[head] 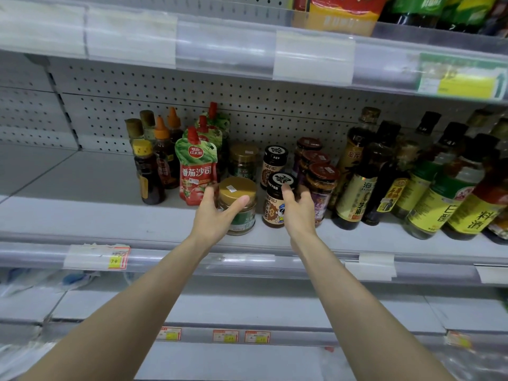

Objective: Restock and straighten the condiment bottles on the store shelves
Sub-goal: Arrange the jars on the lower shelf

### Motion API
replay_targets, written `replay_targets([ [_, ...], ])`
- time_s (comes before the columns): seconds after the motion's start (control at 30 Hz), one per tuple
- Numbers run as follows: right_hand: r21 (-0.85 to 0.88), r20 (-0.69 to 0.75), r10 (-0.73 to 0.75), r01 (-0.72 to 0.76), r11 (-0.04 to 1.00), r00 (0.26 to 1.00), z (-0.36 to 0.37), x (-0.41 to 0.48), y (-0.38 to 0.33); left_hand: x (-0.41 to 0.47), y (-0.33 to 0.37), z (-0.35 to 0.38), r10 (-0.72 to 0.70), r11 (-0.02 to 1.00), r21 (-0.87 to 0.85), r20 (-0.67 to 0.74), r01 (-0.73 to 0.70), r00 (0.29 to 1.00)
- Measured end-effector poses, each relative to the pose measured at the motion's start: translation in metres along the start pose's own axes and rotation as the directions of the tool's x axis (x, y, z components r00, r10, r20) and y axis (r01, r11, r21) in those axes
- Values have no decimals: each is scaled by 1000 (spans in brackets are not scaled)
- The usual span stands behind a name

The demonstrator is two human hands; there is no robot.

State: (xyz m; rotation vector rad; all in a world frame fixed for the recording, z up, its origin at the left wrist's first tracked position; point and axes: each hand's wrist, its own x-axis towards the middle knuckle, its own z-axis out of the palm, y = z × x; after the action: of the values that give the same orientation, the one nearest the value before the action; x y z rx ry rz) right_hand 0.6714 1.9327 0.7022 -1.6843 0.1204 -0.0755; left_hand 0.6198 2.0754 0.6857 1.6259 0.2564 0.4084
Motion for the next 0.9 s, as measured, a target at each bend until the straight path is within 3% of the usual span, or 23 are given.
replay_targets([
  [0.57, 2, -18, -20, 20, 1000, 1000, 3, 11, 14, 5, 1, 4, -24, 1000, 11, -8, 25, 1000],
  [0.9, 118, -16, 64, -62, 991, 998, 17, 20, 14, 18, -5, 7, -7, 999, 35, -25, 8, 1000],
])
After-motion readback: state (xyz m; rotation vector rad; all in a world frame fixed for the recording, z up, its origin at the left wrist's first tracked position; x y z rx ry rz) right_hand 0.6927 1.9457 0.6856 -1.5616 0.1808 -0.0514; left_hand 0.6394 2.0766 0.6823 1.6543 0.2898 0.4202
